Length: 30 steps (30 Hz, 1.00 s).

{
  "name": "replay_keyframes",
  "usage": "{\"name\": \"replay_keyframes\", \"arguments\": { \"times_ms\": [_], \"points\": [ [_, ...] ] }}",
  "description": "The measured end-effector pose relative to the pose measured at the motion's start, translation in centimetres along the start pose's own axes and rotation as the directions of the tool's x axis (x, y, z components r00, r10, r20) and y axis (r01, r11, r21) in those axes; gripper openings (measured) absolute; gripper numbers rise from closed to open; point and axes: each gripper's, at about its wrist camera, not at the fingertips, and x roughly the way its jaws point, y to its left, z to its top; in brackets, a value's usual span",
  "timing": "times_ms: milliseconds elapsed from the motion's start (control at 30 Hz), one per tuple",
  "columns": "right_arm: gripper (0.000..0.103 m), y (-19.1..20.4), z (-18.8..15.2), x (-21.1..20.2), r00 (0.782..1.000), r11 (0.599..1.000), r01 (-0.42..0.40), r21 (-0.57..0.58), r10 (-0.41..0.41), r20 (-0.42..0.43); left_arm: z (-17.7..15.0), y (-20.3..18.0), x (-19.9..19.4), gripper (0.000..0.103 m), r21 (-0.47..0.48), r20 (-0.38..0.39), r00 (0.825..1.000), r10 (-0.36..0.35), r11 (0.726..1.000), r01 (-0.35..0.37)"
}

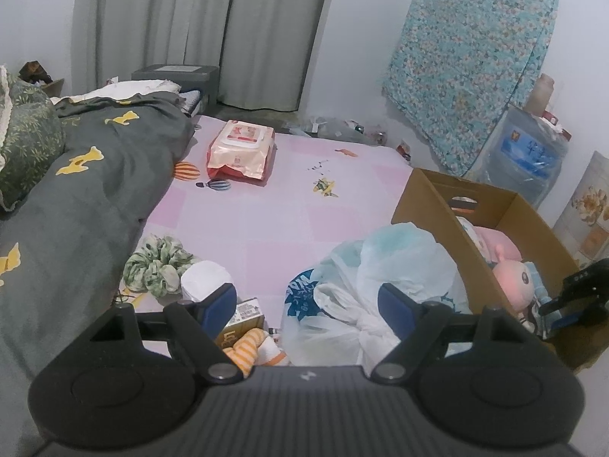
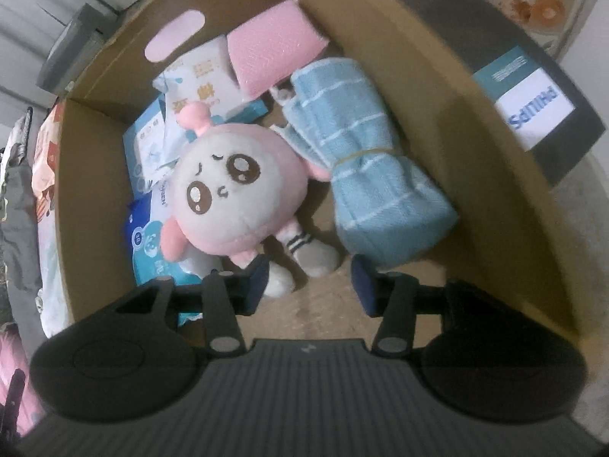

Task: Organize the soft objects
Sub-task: 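Move the right gripper back to the orange-striped white towel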

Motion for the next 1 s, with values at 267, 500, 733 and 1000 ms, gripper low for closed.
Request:
{"name": "replay_keyframes", "arguments": {
  "times_ms": [267,500,733,1000],
  "points": [
    [0.052,0.8,0.6,2.0,0.999,0.999,0.049,0.003,-0.049,0.010,-0.6,0.2,-0.3,0.083,0.006,-0.004,1.000,0.017,1.000,-0.017],
    [0.059,3.8,-0.2,-2.9,0.987,0.995,-0.009,-0.095,0.024,0.160,-1.1,1.1,-1.1,0.083,0.035,-0.003,0.997,0.076,0.996,-0.076],
    [0.070,10.2,-1.9,-6.6,0.947,0.940,-0.225,-0.257,0.273,0.169,-3.0,1.8,-2.6,0.084,0.094,0.005,0.981,0.194,0.976,-0.194],
    [0.071,19.8,-5.9,-4.3,0.868,0.805,-0.472,-0.359,0.495,-0.032,-5.4,3.3,-3.3,0.085,0.076,-0.008,0.968,0.252,0.965,-0.250]
  ]
}}
